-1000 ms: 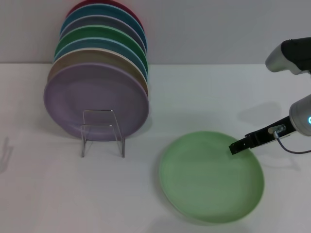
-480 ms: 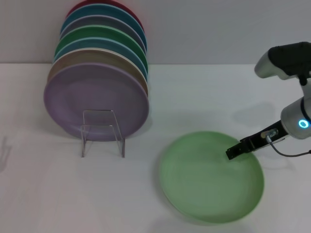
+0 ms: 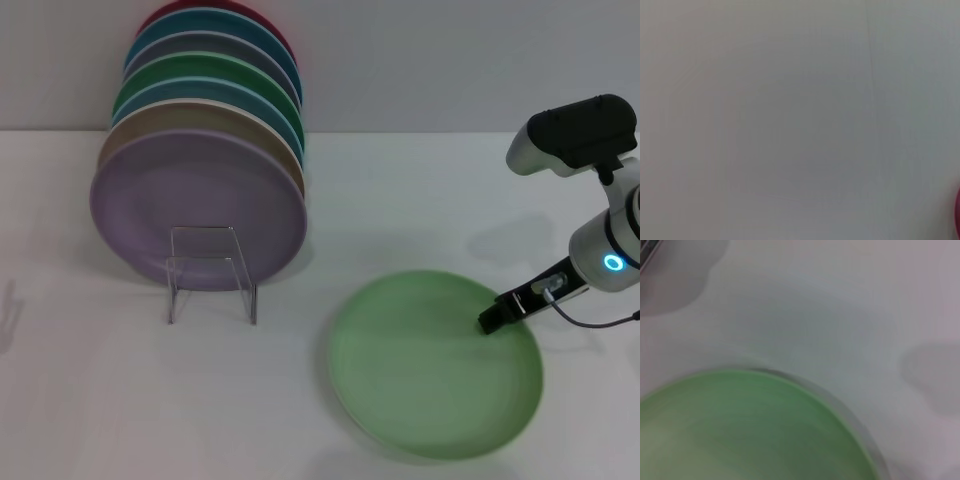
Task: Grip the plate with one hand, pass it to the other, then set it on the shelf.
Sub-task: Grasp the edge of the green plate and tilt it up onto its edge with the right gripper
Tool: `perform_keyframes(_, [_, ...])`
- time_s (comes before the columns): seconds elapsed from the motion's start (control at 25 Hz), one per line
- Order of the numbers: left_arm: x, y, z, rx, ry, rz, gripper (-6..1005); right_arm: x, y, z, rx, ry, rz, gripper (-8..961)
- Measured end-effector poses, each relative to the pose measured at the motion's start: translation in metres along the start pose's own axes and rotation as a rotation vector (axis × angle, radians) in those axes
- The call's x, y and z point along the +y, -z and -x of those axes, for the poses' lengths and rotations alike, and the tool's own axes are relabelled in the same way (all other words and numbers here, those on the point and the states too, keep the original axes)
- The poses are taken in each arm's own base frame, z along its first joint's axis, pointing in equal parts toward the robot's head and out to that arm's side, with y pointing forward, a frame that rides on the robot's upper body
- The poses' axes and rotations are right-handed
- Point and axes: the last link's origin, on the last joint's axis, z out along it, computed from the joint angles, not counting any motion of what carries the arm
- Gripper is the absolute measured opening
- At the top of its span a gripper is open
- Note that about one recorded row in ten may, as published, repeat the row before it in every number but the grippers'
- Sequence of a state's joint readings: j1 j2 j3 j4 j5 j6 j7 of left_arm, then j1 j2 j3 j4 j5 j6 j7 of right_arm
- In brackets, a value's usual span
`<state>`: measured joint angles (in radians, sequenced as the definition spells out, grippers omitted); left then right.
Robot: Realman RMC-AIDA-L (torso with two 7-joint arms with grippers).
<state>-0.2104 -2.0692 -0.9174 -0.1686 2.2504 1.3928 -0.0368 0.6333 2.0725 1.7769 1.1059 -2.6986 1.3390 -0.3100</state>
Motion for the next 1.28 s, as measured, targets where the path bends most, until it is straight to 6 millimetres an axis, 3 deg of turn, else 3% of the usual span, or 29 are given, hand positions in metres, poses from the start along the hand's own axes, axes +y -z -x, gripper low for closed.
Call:
perform_keyframes(0.2, [0.001, -0.001, 0.000, 0.002, 0.001, 0.002, 810, 0.003, -0.003, 0.001, -0.007, 0.016, -0.004, 614])
perform_keyframes(0.4, [0.002, -0.003, -0.001, 0.006, 0.001, 0.005, 810, 0.007, -0.005, 0.002, -0.005, 0.042, -0.008, 375])
perform_keyframes(0.64, [0.002, -0.004, -0.002, 0.009, 0.002, 0.007, 810, 0.013, -0.002, 0.006, -0.048, 0.034, 0.025, 198])
perform_keyframes(1.28, [0.002, -0.002, -0.004, 0.024, 0.006, 0.006, 810, 0.020, 0.015, 0.014, -0.180, 0.038, 0.083, 75])
